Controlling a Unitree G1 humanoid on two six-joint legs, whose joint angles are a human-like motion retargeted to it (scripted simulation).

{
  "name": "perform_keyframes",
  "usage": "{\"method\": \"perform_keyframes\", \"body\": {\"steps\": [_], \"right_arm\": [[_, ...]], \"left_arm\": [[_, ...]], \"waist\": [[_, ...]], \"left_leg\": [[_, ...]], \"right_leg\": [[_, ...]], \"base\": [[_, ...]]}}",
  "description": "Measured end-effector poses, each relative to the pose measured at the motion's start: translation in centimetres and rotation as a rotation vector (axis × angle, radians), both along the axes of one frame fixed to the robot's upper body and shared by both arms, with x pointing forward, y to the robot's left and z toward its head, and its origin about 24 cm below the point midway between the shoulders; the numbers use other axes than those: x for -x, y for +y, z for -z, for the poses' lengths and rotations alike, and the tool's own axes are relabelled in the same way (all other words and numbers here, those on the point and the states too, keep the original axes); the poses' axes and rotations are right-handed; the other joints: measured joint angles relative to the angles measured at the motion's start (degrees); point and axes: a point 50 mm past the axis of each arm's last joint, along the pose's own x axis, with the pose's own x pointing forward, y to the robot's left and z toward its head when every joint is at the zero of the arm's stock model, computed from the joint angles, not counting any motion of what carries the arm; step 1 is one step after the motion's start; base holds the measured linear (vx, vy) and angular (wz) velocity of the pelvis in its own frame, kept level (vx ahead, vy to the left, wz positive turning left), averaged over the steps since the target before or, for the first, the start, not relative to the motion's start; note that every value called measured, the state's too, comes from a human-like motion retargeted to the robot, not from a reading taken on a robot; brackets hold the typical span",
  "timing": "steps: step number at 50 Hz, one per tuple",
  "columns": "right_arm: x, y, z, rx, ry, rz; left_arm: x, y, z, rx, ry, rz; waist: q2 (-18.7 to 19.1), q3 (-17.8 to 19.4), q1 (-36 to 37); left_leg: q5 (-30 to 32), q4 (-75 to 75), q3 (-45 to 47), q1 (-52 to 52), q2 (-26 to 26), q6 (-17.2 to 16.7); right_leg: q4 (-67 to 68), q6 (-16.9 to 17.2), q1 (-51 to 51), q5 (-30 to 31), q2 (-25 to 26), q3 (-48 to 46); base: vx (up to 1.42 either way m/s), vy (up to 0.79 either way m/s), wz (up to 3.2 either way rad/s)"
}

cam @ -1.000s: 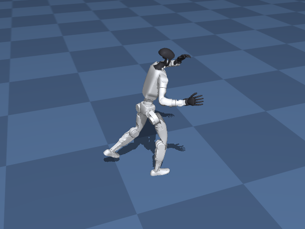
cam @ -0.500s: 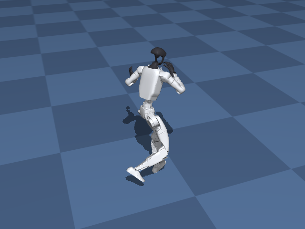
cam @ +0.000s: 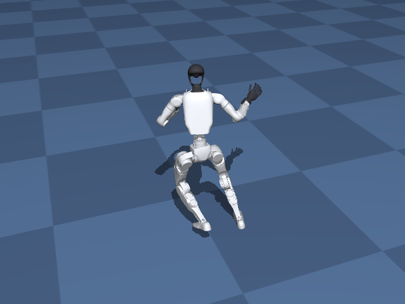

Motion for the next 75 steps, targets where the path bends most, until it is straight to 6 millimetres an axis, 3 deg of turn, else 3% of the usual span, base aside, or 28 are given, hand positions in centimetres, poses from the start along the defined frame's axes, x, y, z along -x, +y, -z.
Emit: {"method": "perform_keyframes", "body": {"steps": [2, 4, 6, 8, 10, 13, 15, 17, 20, 22, 25, 28, 32, 35, 38, 40, 43, 45, 48, 50, 55, 58, 60, 62, 65, 68, 72, 75], "right_arm": [[-1.0, 2.6, -3.3, 0.040, -0.253, -0.123], [-1.7, 5.7, -6.0, 0.115, -0.400, -0.299], [-2.1, 8.8, -8.2, 0.214, -0.462, -0.472], [-2.3, 11.8, -10.2, 0.346, -0.476, -0.611], [-2.7, 14.5, -11.9, 0.513, -0.424, -0.700], [-3.9, 18.1, -13.4, 0.750, -0.272, -0.768], [-5.0, 20.4, -13.5, 0.856, -0.188, -0.798], [-6.2, 22.7, -12.5, 0.945, -0.092, -0.834], [-8.6, 25.4, -8.7, 1.062, 0.151, -0.890], [-10.3, 26.1, -4.8, 1.083, 0.374, -0.966], [-11.3, 24.7, 1.0, 0.952, 0.624, -1.092], [-9.7, 20.1, 5.2, 0.695, 0.735, -1.058], [-6.1, 12.5, 8.7, 0.325, 0.853, -0.917], [-4.5, 8.5, 9.4, 0.077, 0.760, -0.779], [-5.0, 7.0, 8.0, -0.054, 0.471, -0.596], [-5.1, 6.6, 5.0, -0.065, 0.202, -0.466], [-5.7, 7.7, -2.1, -0.014, -0.235, -0.394], [-6.0, 10.5, -7.5, 0.069, -0.456, -0.449], [-4.9, 17.3, -13.9, 0.367, -0.566, -0.625], [-3.2, 22.0, -15.6, 0.614, -0.620, -0.858], [-4.1, 29.5, -13.1, 1.121, -0.210, -1.126], [-5.7, 32.7, -8.9, 1.324, 0.098, -1.305], [-6.7, 33.9, -6.0, 1.421, 0.275, -1.357], [-7.5, 33.5, -3.1, 1.423, 0.418, -1.387], [-8.7, 30.8, 1.5, 1.195, 0.633, -1.502], [-8.5, 25.8, 5.7, 0.816, 0.791, -1.550], [-6.5, 18.0, 9.0, 0.408, 0.888, -1.347], [-5.1, 12.2, 9.3, 0.188, 0.837, -1.078]], "left_arm": [[-0.5, 3.8, 6.9, 0.036, 0.296, -0.197], [1.2, 7.8, 12.0, 0.059, 0.520, -0.365], [3.9, 11.5, 14.7, 0.072, 0.677, -0.477], [6.3, 14.7, 15.5, 0.055, 0.782, -0.538], [8.1, 17.9, 14.8, 0.024, 0.832, -0.590], [9.3, 22.7, 10.9, 0.012, 0.716, -0.780], [9.0, 25.5, 6.0, 0.024, 0.463, -0.980], [8.3, 26.9, 0.0, 0.035, 0.118, -1.159], [7.7, 25.5, -8.9, 0.190, -0.370, -1.191], [7.4, 22.4, -13.3, 0.277, -0.609, -1.057], [7.4, 16.3, -18.0, 0.306, -0.882, -0.816], [7.8, 10.3, -20.9, 0.194, -1.032, -0.621], [7.3, 2.8, -20.4, -0.048, -1.049, -0.340], [6.1, -2.4, -17.1, -0.144, -0.918, -0.042], [4.5, -6.3, -12.4, -0.238, -0.687, 0.217], [3.3, -7.4, -9.5, -0.299, -0.558, 0.290], [0.3, -5.4, -3.9, -0.195, -0.210, 0.216], [-1.1, -2.2, 0.8, 0.018, 0.123, 0.126], [-0.3, 2.8, 6.6, 0.201, 0.438, -0.017], [1.3, 5.8, 8.1, 0.191, 0.479, -0.113], [5.4, 13.9, 7.3, 0.169, 0.382, -0.456], [7.8, 18.6, 4.0, 0.181, 0.190, -0.669], [9.1, 20.6, 0.1, 0.160, -0.007, -0.778], [9.8, 21.3, -5.1, 0.113, -0.261, -0.847], [11.2, 19.8, -13.0, 0.085, -0.658, -0.856], [12.2, 15.7, -18.1, 0.109, -0.960, -0.715], [12.5, 10.0, -19.0, 0.099, -1.111, -0.458], [11.8, 6.1, -17.8, 0.028, -1.074, -0.258]], "waist": [[-1.9, -2.7, 7.0], [-4.5, -6.4, 14.7], [-7.5, -9.9, 21.4], [-9.5, -12.3, 26.3], [-9.2, -13.4, 29.1], [-5.5, -13.4, 28.9], [-5.0, -12.9, 27.7], [-6.0, -11.7, 26.2], [-7.5, -8.0, 24.5], [-5.9, -5.1, 22.0], [-0.7, -1.4, 15.9], [5.0, 0.2, 7.2], [10.9, -1.4, -7.5], [11.7, -2.6, -14.8], [7.8, -3.1, -14.8], [3.9, -2.0, -11.6], [1.2, -1.2, -6.1], [0.5, -1.4, -1.9], [-2.8, -5.0, 6.7], [-6.4, -8.4, 14.5], [-14.5, -12.2, 32.2], [-12.1, -11.5, 36.0], [-10.2, -10.7, 34.9], [-9.3, -9.9, 32.2], [-8.0, -8.6, 26.3], [-5.9, -9.3, 17.6], [1.8, -11.1, 4.4], [5.0, -10.8, -4.5]], "left_leg": [[0.9, -4.9, 4.8, -2.5, 0.9, 1.3], [2.9, -15.4, 10.1, -3.7, 0.6, 0.5], [6.5, -30.9, 15.5, -2.7, -1.3, -1.8], [11.4, -49.6, 20.2, 0.1, -3.7, -5.3], [17.7, -66.2, 23.7, 4.1, -4.6, -9.2], [21.8, -72.3, 26.7, 7.5, -3.0, -12.6], [15.8, -70.2, 24.6, 8.7, -3.9, -11.0], [6.5, -60.8, 19.3, 7.0, -5.2, -5.8], [-2.1, -46.3, 12.9, 4.1, -7.4, -1.0], [-4.9, -41.6, 8.0, 4.7, -8.6, -1.8], [-4.1, -45.2, -1.0, 10.5, -10.1, -4.3], [4.3, -57.5, -11.4, 20.2, -9.2, -7.4], [22.4, -66.9, -23.5, 26.5, -5.3, -13.7], [33.8, -70.2, -25.7, 29.8, -4.8, -18.1], [38.4, -66.8, -22.4, 34.7, -6.6, -17.7], [36.7, -54.3, -18.6, 34.0, -9.3, -15.3], [27.0, -26.4, -13.3, 23.5, -9.0, -12.0], [20.6, -12.4, -10.1, 15.3, -6.7, -8.8], [13.6, -6.4, -3.1, 4.5, -4.1, -3.9], [11.5, -11.5, 1.7, -0.8, -3.6, -2.6], [20.5, -53.3, 5.8, -2.1, -6.5, -8.5], [25.7, -70.4, 4.2, 2.2, -4.2, -13.8], [23.5, -68.0, 5.8, 4.2, -3.4, -14.1], [14.7, -57.3, 5.1, 4.7, -3.8, -11.7], [4.6, -46.5, 1.6, 6.4, -5.1, -8.8], [3.8, -49.8, -2.1, 11.7, -5.6, -10.1], [14.3, -62.1, -8.3, 21.0, -2.2, -12.5], [28.4, -68.9, -12.1, 27.2, -0.6, -14.5]], "right_leg": [[-3.8, -1.2, 2.0, 2.5, -0.2, -0.6], [-10.1, -1.8, 4.4, 8.7, -0.7, -1.0], [-16.3, -1.3, 6.9, 17.5, -1.4, -1.4], [-20.5, 0.4, 9.4, 25.9, -1.1, -1.6], [-20.8, 1.2, 12.5, 30.0, 2.1, 0.0], [-7.1, -0.2, 14.1, 26.1, 8.6, 3.6], [9.8, 0.1, 10.8, 20.3, 9.3, 3.4], [27.6, -1.3, 6.6, 11.6, 6.1, 2.1], [49.1, -6.2, 0.2, -1.6, 0.6, 1.5], [56.0, -7.7, -3.7, -6.0, 2.0, 2.9], [55.2, -8.0, -9.5, -7.4, 6.7, 4.5], [41.4, -8.5, -12.8, -5.6, 10.5, 3.7], [7.5, -4.2, -11.9, 3.2, 15.0, 0.8], [-20.3, 0.2, -8.2, 7.4, 13.1, -6.6], [-31.4, 3.0, -4.1, 10.3, 12.4, -9.1], [-30.5, 1.7, -1.2, 13.5, 12.0, -3.7], [-18.5, -3.6, -0.9, 7.0, 12.9, 0.5], [-9.5, -6.3, -2.1, -0.4, 13.7, 1.4], [-7.7, -5.1, -0.3, -3.4, 12.0, 3.6], [-11.7, -2.6, 2.3, -0.7, 9.8, 5.6], [-24.7, 1.9, 11.4, 17.4, 5.3, 11.4], [-25.4, 2.0, 18.6, 24.0, 7.2, 15.7], [-16.9, 0.4, 19.8, 22.9, 7.4, 15.2], [1.2, -2.8, 15.8, 16.5, 4.0, 9.6], [23.9, -6.4, 8.6, 6.9, 0.2, 6.1], [30.9, -4.2, -0.4, 4.7, 5.9, 8.4], [15.6, -3.1, -8.3, 7.1, 12.2, 1.1], [-9.4, -2.9, -7.8, 12.6, 12.9, -7.6]], "base": [[0.46, -0.02, 0.26], [0.51, 0.13, 0.15], [0.54, 0.27, 0.36], [0.57, 0.34, 0.84], [0.62, 0.33, 1.39], [0.62, 0.29, 2.12], [0.56, 0.27, 2.54], [0.55, 0.19, 2.66], [0.53, 0.15, 2.70], [0.58, 0.18, 2.97], [0.68, 0.23, 3.00], [0.85, 0.22, 3.01], [0.99, 0.06, 3.21], [1.04, -0.15, 2.38], [1.03, -0.27, 0.94], [1.00, -0.30, 0.08], [0.95, -0.27, -0.33], [0.97, -0.21, -0.51], [1.04, -0.15, -0.56], [1.12, -0.05, -0.72], [1.18, 0.16, -0.94], [1.19, 0.36, -0.47], [1.15, 0.39, 0.55], [1.14, 0.36, 1.00], [1.13, 0.26, 1.17], [1.15, 0.14, 1.31], [1.23, 0.02, 1.22], [1.31, -0.17, 1.11]]}}
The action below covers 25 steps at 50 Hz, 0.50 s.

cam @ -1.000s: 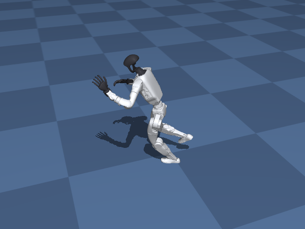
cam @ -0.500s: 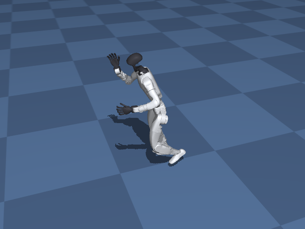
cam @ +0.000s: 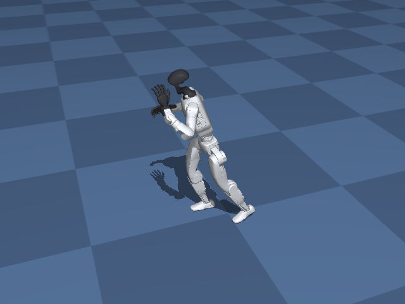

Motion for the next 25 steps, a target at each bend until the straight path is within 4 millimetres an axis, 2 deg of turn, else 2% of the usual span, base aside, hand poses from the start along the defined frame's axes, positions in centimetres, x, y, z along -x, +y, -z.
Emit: {"method": "perform_keyframes", "body": {"steps": [3, 5, 7, 9, 11, 13, 15, 17, 18, 20, 22, 23, 25], "right_arm": [[1.5, -4.9, -2.1, -0.101, -0.201, 0.375], [2.9, -7.3, -5.0, -0.145, -0.419, 0.587], [4.4, -8.4, -9.4, -0.151, -0.698, 0.704], [5.4, -7.9, -13.8, -0.132, -0.963, 0.722], [5.8, -5.9, -17.2, -0.106, -1.170, 0.661], [5.4, -3.1, -19.0, -0.079, -1.269, 0.536], [4.2, -0.5, -19.2, -0.066, -1.250, 0.385], [2.4, 2.1, -18.1, -0.096, -1.165, 0.248], [1.6, 3.5, -17.4, -0.131, -1.123, 0.177], [0.2, 6.8, -15.9, -0.204, -1.034, 0.011], [-0.7, 10.4, -14.7, -0.198, -0.944, -0.173], [-0.9, 12.1, -14.1, -0.155, -0.905, -0.265], [-0.9, 15.5, -12.7, 0.004, -0.851, -0.430]], "left_arm": [[-1.9, -3.7, 2.1, -0.136, 0.166, 0.146], [-3.7, -5.6, 4.0, -0.195, 0.308, 0.226], [-5.8, -6.4, 6.0, -0.235, 0.443, 0.210], [-8.1, -5.5, 8.8, -0.233, 0.595, 0.109], [-10.0, -3.5, 12.7, -0.151, 0.787, 0.014], [-10.9, -0.9, 17.7, 0.029, 1.009, -0.018], [-10.0, 2.2, 22.2, 0.269, 1.182, -0.041], [-7.8, 5.7, 24.9, 0.494, 1.249, -0.104], [-6.5, 7.3, 25.6, 0.584, 1.253, -0.145], [-4.2, 10.5, 25.7, 0.698, 1.216, -0.244], [-3.0, 13.0, 24.0, 0.714, 1.126, -0.344], [-2.5, 14.1, 22.7, 0.699, 1.069, -0.390], [-1.8, 15.7, 19.3, 0.639, 0.927, -0.474]], "waist": [[-1.7, 2.1, -5.3], [-4.7, 3.9, -6.6], [-7.9, 6.0, -5.5], [-8.7, 7.2, -3.5], [-8.4, 7.1, -0.3], [-8.8, 4.7, 4.9], [-11.2, 1.0, 12.0], [-15.4, -2.1, 20.1], [-17.5, -2.9, 24.2], [-20.9, -3.4, 31.3], [-21.1, -1.7, 36.7], [-19.9, -0.1, 38.6], [-15.3, 5.4, 40.3]], "left_leg": [[10.8, -4.5, -4.9, 9.0, -0.7, -1.8], [13.3, -1.8, -7.6, 13.9, -2.2, -1.0], [8.9, 12.6, -5.1, 12.4, -3.4, 1.0], [1.3, 32.9, 0.5, 5.1, -0.9, 3.5], [-5.4, 49.6, 5.0, -4.0, 2.9, 6.5], [-9.4, 58.2, 8.7, -12.8, 4.4, 9.5], [-11.6, 57.9, 12.6, -20.0, 2.9, 11.4], [-11.6, 48.8, 17.3, -24.3, 0.0, 11.6], [-10.8, 42.1, 19.6, -25.4, -1.2, 11.0], [-7.9, 25.1, 24.0, -25.7, -3.0, 9.1], [-6.0, 7.1, 26.7, -23.3, -2.8, 5.6], [-5.7, 0.1, 26.9, -21.7, -2.0, 3.1], [-3.7, -6.5, 23.2, -17.4, 0.3, -2.1]], "right_leg": [[-19.2, 2.4, 2.4, 1.6, 0.6, -0.2], [-21.9, 3.7, 3.9, 3.3, 0.6, 4.5], [-16.3, 1.9, 6.0, 2.8, 0.0, 8.0], [-6.1, -1.4, 5.9, -4.0, 0.7, 9.2], [1.7, -3.0, 5.2, -10.5, 1.8, 10.0], [2.6, -2.3, 6.2, -12.9, 2.1, 11.8], [-1.9, -0.6, 9.0, -11.3, 1.4, 15.3], [-8.2, 1.5, 12.6, -5.8, -0.9, 19.7], [-11.0, 2.8, 14.4, -2.1, -2.3, 21.6], [-16.0, 5.9, 18.1, 6.0, -4.7, 24.6], [-19.7, 8.0, 23.5, 12.5, -4.9, 26.6], [-20.9, 7.8, 27.4, 14.4, -4.1, 27.5], [-19.8, 4.5, 36.9, 15.4, -1.7, 27.5]], "base": [[1.35, -0.29, 0.82], [1.31, -0.30, 0.29], [1.24, -0.29, -0.24], [1.20, -0.26, -0.51], [1.21, -0.23, -0.64], [1.25, -0.20, -0.96], [1.30, -0.15, -1.43], [1.33, -0.04, -1.80], [1.34, 0.06, -1.82], [1.33, 0.17, -1.67], [1.33, 0.30, -1.23], [1.33, 0.36, -0.80], [1.31, 0.37, -0.27]]}}
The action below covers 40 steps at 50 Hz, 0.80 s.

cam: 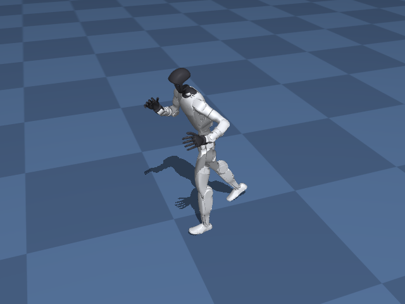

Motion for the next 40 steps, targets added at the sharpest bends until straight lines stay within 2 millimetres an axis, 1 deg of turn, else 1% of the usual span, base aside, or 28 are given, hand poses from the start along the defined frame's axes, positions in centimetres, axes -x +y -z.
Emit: {"method": "perform_keyframes", "body": {"steps": [2, 3, 5, 7, 8, 10, 12, 13, 15, 17, 18, 20, 22, 23, 25, 26, 27, 28, 30, 32, 33, 34, 35, 36, 37, 38, 39, 40], "right_arm": [[0.4, 1.5, 1.7, 0.207, -0.014, -0.004], [0.5, 1.7, 2.5, 0.283, -0.006, 0.009], [0.0, 1.0, 4.5, 0.365, 0.085, 0.035], [-0.7, -0.5, 6.9, 0.351, 0.271, 0.040], [-0.8, -1.4, 8.2, 0.327, 0.366, 0.043], [-0.5, -3.8, 10.1, 0.274, 0.514, 0.085], [0.3, -6.8, 11.4, 0.233, 0.618, 0.180], [0.7, -8.3, 12.0, 0.215, 0.664, 0.237], [1.3, -11.5, 12.6, 0.172, 0.738, 0.371], [1.6, -14.8, 12.5, 0.107, 0.756, 0.554], [1.8, -16.5, 12.2, 0.064, 0.742, 0.647], [2.7, -19.9, 10.6, -0.052, 0.646, 0.850], [3.2, -23.0, 7.1, -0.132, 0.462, 1.073], [3.7, -23.8, 4.5, -0.267, 0.302, 1.079], [3.9, -24.6, -0.2, -0.358, 0.128, 1.052], [4.2, -24.5, -2.8, -0.396, -0.016, 1.079], [4.9, -24.1, -5.2, -0.444, -0.169, 1.083], [5.8, -23.1, -7.1, -0.504, -0.335, 1.040], [6.0, -20.9, -9.4, -0.500, -0.486, 0.967], [5.2, -17.4, -9.8, -0.427, -0.512, 0.794], [4.5, -15.6, -9.6, -0.366, -0.491, 0.716], [3.6, -14.2, -9.3, -0.297, -0.478, 0.744], [2.8, -13.2, -8.8, -0.226, -0.476, 0.825], [1.9, -10.0, -7.8, -0.092, -0.328, 0.521], [1.7, -7.4, -6.8, 0.024, -0.268, 0.333], [1.4, -6.2, -6.2, 0.109, -0.319, 0.394], [1.3, -4.3, -5.1, 0.159, -0.274, 0.280], [1.5, -2.2, -3.8, 0.190, -0.185, 0.076]], "left_arm": [[0.1, 0.3, -4.4, -0.166, -0.115, -0.041], [0.0, -0.1, -7.0, -0.254, -0.188, -0.057], [-0.1, -1.6, -12.3, -0.391, -0.383, -0.070], [0.5, -4.2, -16.4, -0.441, -0.604, -0.004], [1.0, -5.7, -17.7, -0.450, -0.703, 0.055], [1.6, -8.9, -18.9, -0.473, -0.844, 0.189], [1.5, -11.9, -18.8, -0.543, -0.862, 0.315], [1.4, -13.2, -18.5, -0.585, -0.841, 0.383], [1.1, -15.7, -17.6, -0.617, -0.785, 0.565], [0.2, -18.2, -16.4, -0.535, -0.721, 0.812], [-0.5, -19.4, -15.5, -0.482, -0.674, 0.927], [-1.9, -21.9, -13.6, -0.386, -0.562, 1.115], [-3.3, -23.4, -11.6, -0.408, -0.429, 1.183], [-4.0, -23.6, -10.7, -0.443, -0.370, 1.172], [-5.7, -22.8, -8.0, -0.520, -0.204, 1.063], [-6.6, -21.7, -6.4, -0.509, -0.129, 0.984], [-7.3, -20.5, -4.6, -0.483, -0.056, 0.911], [-7.9, -19.2, -2.8, -0.425, 0.009, 0.841], [-8.6, -16.0, 1.1, -0.266, 0.139, 0.679], [-8.2, -12.4, 4.4, -0.098, 0.226, 0.502], [-7.6, -10.3, 5.6, -0.042, 0.255, 0.405], [-6.7, -8.3, 6.5, -0.015, 0.279, 0.304], [-5.7, -6.2, 7.1, -0.004, 0.301, 0.202], [-4.6, -4.7, 7.1, -0.001, 0.306, 0.147], [-3.5, -3.2, 7.0, -0.005, 0.303, 0.091], [-2.4, -1.9, 6.4, -0.022, 0.282, 0.033], [-1.5, -0.9, 5.6, -0.024, 0.245, -0.016], [-0.5, 0.0, 4.7, -0.022, 0.200, -0.059]], "waist": [[4.9, 4.8, -0.9], [5.9, 6.3, -2.0], [5.1, 8.2, -5.0], [3.3, 7.6, -9.7], [3.0, 6.6, -12.7], [3.7, 2.8, -19.2], [6.4, -1.1, -25.7], [7.6, -2.5, -28.9], [8.9, -3.9, -35.2], [7.4, -3.3, -40.2], [6.1, -2.8, -41.6], [3.5, -1.8, -41.6], [1.2, 0.3, -38.6], [1.0, 1.4, -36.6], [1.5, 2.8, -32.7], [1.7, 2.8, -30.7], [1.6, 2.5, -28.5], [1.3, 1.6, -25.9], [-0.4, -0.8, -19.5], [-3.1, -3.3, -12.0], [-4.7, -4.2, -8.4], [-5.7, -4.7, -5.0], [-6.6, -5.0, -1.9], [-5.9, -5.0, 0.2], [-4.9, -4.8, 2.0], [-3.4, -4.3, 3.1], [-1.4, -3.2, 3.4], [0.9, -1.8, 3.4]], "left_leg": [[0.5, 5.4, -6.3, 2.9, 2.3, -2.4], [-2.5, 11.2, -8.1, 3.2, 2.5, -1.5], [-11.6, 23.3, -9.4, 2.3, 1.0, 2.6], [-16.3, 27.9, -9.9, 2.5, -0.8, 4.6], [-16.8, 27.4, -10.3, 3.5, -1.1, 4.2], [-15.1, 23.2, -11.6, 5.6, -0.8, 2.6], [-10.2, 17.4, -13.8, 8.4, 0.6, 1.4], [-6.8, 14.6, -15.1, 10.2, 1.2, 1.0], [1.6, 9.7, -18.6, 14.1, 0.8, 0.7], [9.0, 6.0, -23.7, 19.9, -1.7, 0.9], [11.4, 5.2, -26.5, 23.0, -2.7, 1.2], [13.6, 7.5, -31.2, 27.4, -4.8, 3.1], [10.2, 20.8, -30.8, 26.1, -6.6, 5.9], [7.2, 29.8, -28.9, 23.5, -6.2, 6.9], [0.8, 45.8, -25.0, 17.8, -3.6, 8.7], [-2.1, 51.4, -23.5, 14.2, -2.4, 10.0], [-4.7, 55.9, -22.2, 10.6, -1.5, 11.4], [-6.8, 58.4, -21.0, 6.7, -1.1, 13.0], [-9.8, 57.8, -17.9, -0.5, -1.6, 15.4], [-9.1, 47.9, -13.7, -4.8, -3.1, 15.6], [-7.5, 40.1, -11.4, -5.5, -3.9, 14.7], [-5.2, 30.7, -9.3, -4.8, -4.6, 13.0], [-2.7, 20.5, -7.3, -3.6, -5.1, 10.9], [-1.0, 11.4, -5.4, -1.7, -4.6, 7.6], [0.0, 3.6, -3.6, -0.1, -4.1, 4.2], [-0.1, -1.6, -2.0, 1.2, -3.4, 1.0], [-0.3, -4.4, -1.3, 2.8, -2.6, -1.6], [-0.5, -5.9, -1.1, 4.5, -1.8, -3.7]], "right_leg": [[12.6, -3.9, 3.5, -4.8, 1.7, -5.5], [22.5, -5.4, 1.9, -9.0, 0.8, -9.4], [43.1, -7.6, -5.1, -18.1, -3.4, -13.8], [56.5, -8.6, -14.7, -23.7, -4.7, -13.2], [59.8, -8.7, -19.3, -24.9, -3.9, -12.6], [60.5, -8.7, -29.1, -25.7, -0.7, -12.6], [50.8, -8.6, -35.2, -24.0, 2.7, -15.6], [42.9, -8.3, -36.3, -22.3, 3.6, -18.0], [22.3, -6.5, -34.8, -17.2, 3.7, -24.2], [3.6, -1.7, -30.5, -13.6, 1.9, -30.1], [-1.1, 1.0, -29.6, -13.4, 0.9, -31.6], [-4.0, 3.5, -28.3, -11.8, -0.8, -31.3], [0.7, 0.9, -26.8, -11.4, -2.0, -27.8], [5.3, -1.2, -26.7, -13.9, -1.9, -26.6], [16.5, -4.5, -27.5, -21.6, -1.2, -24.7], [20.6, -5.0, -27.8, -24.6, -1.1, -24.2], [23.6, -5.2, -27.9, -27.0, -1.0, -23.7], [24.4, -4.8, -27.4, -28.3, -1.1, -23.3], [22.6, -3.7, -26.0, -28.1, -1.4, -21.6], [17.4, -2.2, -23.5, -23.4, -1.9, -18.6], [14.4, -1.3, -22.0, -19.8, -2.2, -16.8], [11.6, -0.5, -19.9, -15.9, -2.2, -15.0], [8.8, 0.2, -17.5, -11.7, -2.1, -13.3], [6.3, 0.4, -14.1, -8.0, -1.0, -12.2], [4.1, 0.4, -10.5, -4.7, 0.1, -11.1], [2.7, -0.1, -6.7, -2.2, 1.4, -10.3], [3.0, -0.8, -2.8, -1.0, 2.6, -9.8], [4.2, -1.6, 1.1, -0.2, 3.7, -9.5]], "base": [[1.25, 0.36, 0.44], [1.19, 0.34, 0.81], [1.14, 0.30, 0.93], [1.11, 0.21, 0.79], [1.14, 0.15, 0.67], [1.17, 0.09, 0.60], [1.23, -0.01, 0.63], [1.27, -0.08, 0.83], [1.32, -0.15, 1.19], [1.37, -0.26, 1.39], [1.37, -0.31, 0.95], [1.33, -0.33, 0.29], [1.21, -0.29, -0.62], [1.16, -0.24, -0.95], [1.15, -0.19, -0.97], [1.16, -0.18, -0.80], [1.17, -0.18, -0.66], [1.18, -0.18, -0.70], [1.20, -0.17, -0.91], [1.25, -0.12, -1.35], [1.29, -0.04, -1.60], [1.32, 0.02, -1.70], [1.35, 0.10, -1.56], [1.36, 0.16, -1.33], [1.37, 0.21, -0.93], [1.37, 0.23, -0.57], [1.36, 0.25, -0.24], [1.32, 0.23, 0.02]]}}
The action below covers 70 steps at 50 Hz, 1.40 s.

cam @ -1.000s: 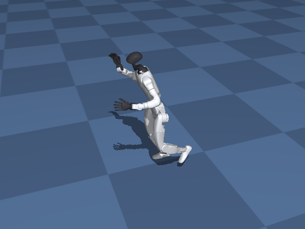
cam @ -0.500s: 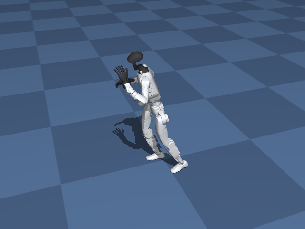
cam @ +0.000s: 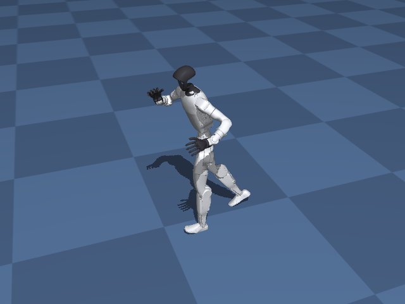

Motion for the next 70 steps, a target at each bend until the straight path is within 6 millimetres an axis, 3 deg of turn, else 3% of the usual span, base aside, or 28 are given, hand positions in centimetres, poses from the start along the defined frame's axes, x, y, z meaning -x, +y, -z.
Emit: {"method": "perform_keyframes", "body": {"steps": [2, 3, 7, 10, 14, 17, 20, 22, 25, 27, 30, 32, 35, 39, 43, 45, 48, 50, 53, 54, 55, 57, 58, 60, 62, 65, 67, 70], "right_arm": [[0.1, 2.5, 2.0, 0.134, 0.075, -0.114], [-0.2, 3.5, 2.9, 0.202, 0.088, -0.123], [-1.7, 3.2, 7.7, 0.345, 0.249, -0.006], [-2.3, 0.6, 11.2, 0.312, 0.451, 0.106], [-0.3, -4.5, 14.7, 0.187, 0.722, 0.211], [0.8, -9.0, 16.8, 0.071, 0.883, 0.415], [1.9, -14.0, 17.9, -0.102, 0.945, 0.682], [2.3, -17.1, 17.4, -0.184, 0.920, 0.831], [1.8, -21.6, 15.6, -0.341, 0.813, 0.985], [1.7, -24.8, 14.8, -0.515, 0.739, 1.115], [1.9, -27.1, 13.4, -1.173, 0.424, 0.988], [1.5, -28.0, 12.5, -1.136, 0.400, 1.116], [0.5, -26.5, 9.8, -1.001, 0.326, 1.074], [-1.2, -22.9, 6.2, -0.660, 0.262, 1.036], [-2.0, -15.2, 0.4, -0.566, 0.057, 0.596], [-1.4, -10.6, -2.4, -0.496, -0.106, 0.430], [0.9, -3.2, -5.1, -0.344, -0.345, 0.190], [2.6, 0.7, -4.9, -0.175, -0.443, 0.087], [1.8, 4.4, -1.1, 0.161, -0.407, 0.091], [0.5, 4.5, 0.8, 0.268, -0.321, 0.118], [-0.9, 4.2, 3.0, 0.370, -0.211, 0.146], [-4.2, 0.7, 8.8, 0.429, 0.148, 0.304], [-4.7, -1.9, 11.7, 0.438, 0.313, 0.386], [-3.7, -7.6, 17.0, 0.387, 0.627, 0.564], [-1.0, -12.3, 20.7, 0.243, 0.880, 0.722], [3.8, -17.3, 23.5, 0.044, 1.122, 0.901], [6.1, -19.8, 23.7, -0.049, 1.152, 1.053], [6.5, -22.3, 22.3, -0.126, 1.045, 1.209]], "left_arm": [[0.3, 0.8, -3.1, -0.054, -0.137, -0.046], [-0.1, 0.6, -5.4, -0.068, -0.259, -0.025], [-0.5, -2.5, -16.1, -0.153, -0.793, 0.107], [1.2, -7.1, -21.8, -0.219, -1.103, 0.264], [3.1, -13.9, -24.5, -0.540, -1.182, 0.511], [2.5, -17.0, -24.6, -0.562, -1.164, 0.691], [-0.3, -19.9, -23.4, -0.447, -1.069, 0.847], [-1.9, -21.8, -22.0, -0.470, -0.936, 0.945], [-2.9, -23.4, -19.6, -0.693, -0.735, 1.011], [-4.3, -22.8, -17.1, -0.799, -0.582, 0.946], [-6.7, -19.8, -11.8, -0.701, -0.353, 0.809], [-7.0, -16.7, -7.7, -0.598, -0.171, 0.696], [-4.7, -12.6, -3.0, -0.401, 0.033, 0.581], [-0.4, -8.3, 1.1, 0.023, 0.183, 0.442], [3.4, -4.8, 4.0, 0.479, 0.125, 0.170], [4.0, -3.8, 4.7, 0.703, -0.023, 0.040], [1.0, -4.0, 4.3, 1.087, -0.382, 0.008], [-2.5, -5.2, 2.7, 1.171, -0.499, 0.120], [-7.5, -9.7, -1.6, 1.551, -0.749, 0.457], [-7.8, -10.1, -3.5, 1.434, -0.770, 0.568], [-7.8, -10.4, -5.5, 1.169, -0.745, 0.666], [-7.8, -11.2, -8.9, 1.119, -0.737, 0.846], [-7.1, -10.2, -11.1, 0.744, -0.708, 0.800], [-5.5, -8.6, -15.2, 0.325, -0.773, 0.658], [-3.9, -8.0, -18.8, 0.246, -0.958, 0.594], [-2.1, -10.5, -22.9, -0.107, -1.048, 0.603], [-1.4, -13.2, -23.2, -0.013, -1.250, 0.607], [-0.1, -20.5, -21.9, -0.089, -1.196, 1.045]], "waist": [[3.3, 0.7, -0.5], [2.5, 0.2, -0.8], [1.0, 4.6, -6.0], [0.1, 2.2, -14.7], [6.5, -2.2, -30.9], [8.3, -3.6, -39.9], [6.3, -2.6, -43.4], [4.0, -0.6, -43.3], [3.4, 3.9, -41.1], [3.9, 6.4, -36.8], [3.2, 6.1, -28.4], [1.5, 3.3, -22.2], [-1.3, -0.2, -13.4], [0.0, -1.6, -4.3], [7.6, -3.8, -2.8], [10.0, -4.7, -3.8], [7.4, -3.5, -7.3], [5.9, -1.6, -10.2], [8.7, 1.3, -14.5], [10.4, 1.8, -16.4], [12.4, 2.1, -18.5], [15.7, 1.9, -23.0], [17.4, 1.5, -25.7], [19.8, 0.2, -31.3], [19.8, -1.3, -36.8], [17.6, -2.4, -43.7], [16.1, -1.9, -45.7], [12.6, 1.6, -43.6]], "left_leg": [[2.5, 3.5, -3.5, 0.4, 2.5, 1.1], [1.2, 8.2, -5.8, -1.4, 2.1, 5.5], [-13.2, 31.6, -10.9, -3.7, -0.2, 13.4], [-15.2, 33.3, -13.6, -2.2, -1.1, 11.5], [-6.3, 23.3, -20.7, 4.6, 3.3, 6.8], [3.0, 18.8, -24.2, 8.9, 4.1, 5.8], [6.8, 19.6, -24.2, 14.9, 4.1, 6.1], [3.6, 30.3, -20.6, 15.1, 4.6, 8.5], [-6.2, 55.2, -14.2, 9.4, 10.5, 13.1], [-12.6, 66.9, -14.2, 6.0, 12.8, 14.6], [-18.8, 74.6, -13.6, -1.1, 10.5, 16.5], [-20.2, 70.6, -10.8, -6.3, 6.9, 19.2], [-18.0, 53.1, -6.2, -10.6, 0.9, 20.0], [-7.3, 15.9, -1.5, -4.6, -3.6, 12.9], [7.8, 0.0, 12.3, -2.1, 0.4, 5.5], [7.0, 1.0, 21.3, -2.3, 1.7, 7.1], [-12.4, 16.9, 20.5, -5.1, -0.7, 18.2], [-20.8, 32.0, 15.9, -7.8, -1.2, 21.9], [-23.4, 38.6, 7.4, -7.3, -3.3, 19.1], [-22.6, 37.1, 3.9, -5.6, -4.4, 17.8], [-21.4, 34.8, 0.0, -3.4, -5.5, 16.5], [-16.4, 28.8, -8.2, 1.4, -6.8, 13.7], [-13.6, 26.4, -12.6, 3.7, -6.7, 11.6], [-7.8, 22.6, -21.3, 7.0, -6.8, 7.7], [-2.9, 20.5, -28.1, 9.6, -8.1, 5.1], [-0.1, 19.8, -30.2, 14.2, -8.5, 3.0], [-2.3, 26.5, -26.2, 14.7, -7.0, 2.9], [-9.0, 45.1, -21.2, 11.8, -5.8, 9.4]], "right_leg": [[14.7, -2.2, -1.8, -3.9, 1.5, -3.1], [27.9, -2.2, -7.5, -7.5, -0.6, -5.6], [53.0, -5.8, -16.4, -19.5, -8.2, -9.6], [59.0, -4.4, -27.8, -21.8, -10.2, -9.8], [34.1, -4.2, -30.6, -20.0, -7.4, -17.2], [6.7, -0.4, -29.4, -12.5, -7.8, -19.1], [-9.1, 4.8, -28.6, -12.1, -10.8, -18.3], [-9.1, 6.1, -27.9, -10.1, -13.8, -20.4], [2.7, 2.3, -27.7, -10.4, -15.0, -23.8], [16.5, 0.4, -29.4, -19.7, -13.7, -22.7], [25.6, -0.6, -29.4, -27.2, -12.6, -21.1], [22.4, -1.2, -27.3, -26.2, -12.0, -20.2], [13.9, -0.9, -21.9, -18.6, -11.0, -19.1], [9.7, 2.4, -13.2, -4.0, -5.9, -12.0], [23.7, 3.5, -11.3, 0.2, 3.7, -2.0], [38.4, 1.0, -15.6, -4.3, 2.7, -3.5], [60.5, -3.7, -24.7, -13.9, -10.5, -5.0], [69.2, -6.2, -28.7, -19.3, -16.3, -2.7], [71.3, -6.6, -34.5, -23.6, -14.4, 0.0], [69.0, -6.3, -35.8, -23.8, -12.6, 0.1], [65.8, -5.9, -36.8, -23.6, -10.5, -0.1], [54.5, -6.1, -37.0, -22.3, -7.7, -2.7], [47.0, -6.1, -35.9, -21.3, -6.5, -5.1], [29.3, -4.9, -33.4, -17.3, -5.2, -10.0], [10.9, -1.2, -30.6, -11.6, -5.8, -13.0], [-6.1, 5.5, -29.3, -8.1, -7.3, -10.5], [-9.3, 6.5, -29.0, -7.5, -8.2, -4.4], [-5.9, 7.4, -27.0, -7.5, -11.0, -1.4]], "base": [[1.23, 0.18, 0.30], [1.16, 0.15, 0.64], [1.12, 0.10, 1.11], [1.15, -0.02, 1.30], [1.13, -0.20, 1.60], [1.15, -0.46, 1.29], [1.16, -0.60, 0.56], [1.07, -0.56, 0.03], [0.96, -0.46, -0.29], [0.96, -0.39, -0.74], [0.99, -0.29, -0.81], [1.02, -0.14, -0.76], [1.06, 0.02, -0.52], [1.11, 0.17, -0.24], [1.06, 0.14, 0.42], [0.93, 0.15, 0.71], [0.79, 0.19, 1.36], [0.73, 0.13, 2.33], [0.64, 0.15, 3.02], [0.61, 0.17, 3.34], [0.62, 0.17, 3.53], [0.65, 0.15, 3.86], [0.69, 0.10, 4.23], [0.73, 0.03, 4.49], [0.75, -0.08, 4.61], [0.75, -0.20, 4.22], [0.68, -0.28, 3.36], [0.52, -0.30, 2.38]]}}
